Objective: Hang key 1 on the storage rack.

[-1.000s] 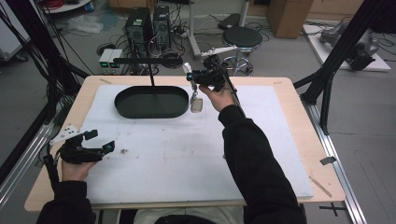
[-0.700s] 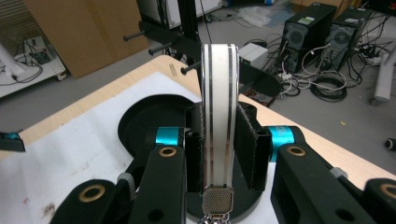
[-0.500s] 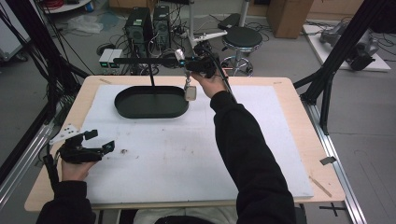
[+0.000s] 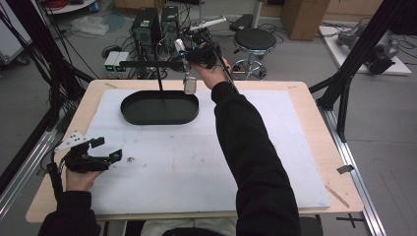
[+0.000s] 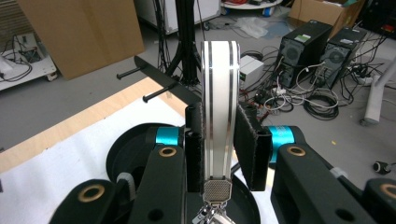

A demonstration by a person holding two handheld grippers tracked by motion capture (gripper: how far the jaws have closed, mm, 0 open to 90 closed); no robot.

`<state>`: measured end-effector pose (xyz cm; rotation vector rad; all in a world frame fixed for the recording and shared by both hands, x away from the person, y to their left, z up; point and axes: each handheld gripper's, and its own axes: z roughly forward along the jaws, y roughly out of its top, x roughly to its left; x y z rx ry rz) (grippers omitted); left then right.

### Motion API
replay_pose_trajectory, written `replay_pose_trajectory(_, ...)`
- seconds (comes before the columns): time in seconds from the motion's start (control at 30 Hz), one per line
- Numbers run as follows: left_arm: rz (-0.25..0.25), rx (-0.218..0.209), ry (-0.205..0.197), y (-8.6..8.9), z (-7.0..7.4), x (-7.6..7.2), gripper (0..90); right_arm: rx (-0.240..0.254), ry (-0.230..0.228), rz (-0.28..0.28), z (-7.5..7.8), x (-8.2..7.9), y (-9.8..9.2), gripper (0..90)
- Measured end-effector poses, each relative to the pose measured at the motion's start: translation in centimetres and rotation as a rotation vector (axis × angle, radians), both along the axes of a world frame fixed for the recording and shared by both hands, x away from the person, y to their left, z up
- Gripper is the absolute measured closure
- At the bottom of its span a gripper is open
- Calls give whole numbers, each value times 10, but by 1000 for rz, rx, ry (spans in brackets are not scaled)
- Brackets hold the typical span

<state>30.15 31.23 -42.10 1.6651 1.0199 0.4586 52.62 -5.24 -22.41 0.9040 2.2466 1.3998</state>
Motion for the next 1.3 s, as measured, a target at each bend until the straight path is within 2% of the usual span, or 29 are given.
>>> replay_pose_trajectory(0.1, -1, 2, 0, 1, 0, 0, 26, 3, -14, -17, 1, 4, 3, 748)
replay_pose_trajectory(0.33, 1, 2, 2, 1, 0, -1, 26, 4, -8, -50, 5, 14, 7, 748)
replay_pose_trajectory(0.43, 3, -1, 1, 2, 0, -1, 26, 35, -7, -47, 8, 19, 10, 749)
replay_pose_trajectory(0.5, 4, -1, 1, 2, 0, 0, 26, 24, -3, -51, 12, 24, 17, 748)
replay_pose_trajectory(0.67, 5, -1, 2, 3, 0, 0, 26, -11, -8, -65, 10, 27, 25, 748)
replay_pose_trajectory(0.7, 6, -1, 1, 3, 0, 0, 26, -36, -2, -84, 6, 30, 30, 748)
replay_pose_trajectory(0.77, 11, -1, 1, 4, 0, -1, 26, -52, 11, -100, 2, 31, 32, 748)
replay_pose_trajectory(0.87, 10, 0, 2, 4, 0, -1, 26, -78, 5, -136, -4, 32, 34, 748)
replay_pose_trajectory(0.97, 6, 3, 4, 4, 0, -1, 26, -58, 3, -158, -6, 34, 33, 748)
replay_pose_trajectory(1.27, 8, 5, 5, 4, -1, 0, 26, -29, -24, -170, -10, 41, 28, 748)
replay_pose_trajectory(1.3, 8, 6, 5, 4, -1, 0, 26, -13, -27, -164, -12, 42, 26, 745)
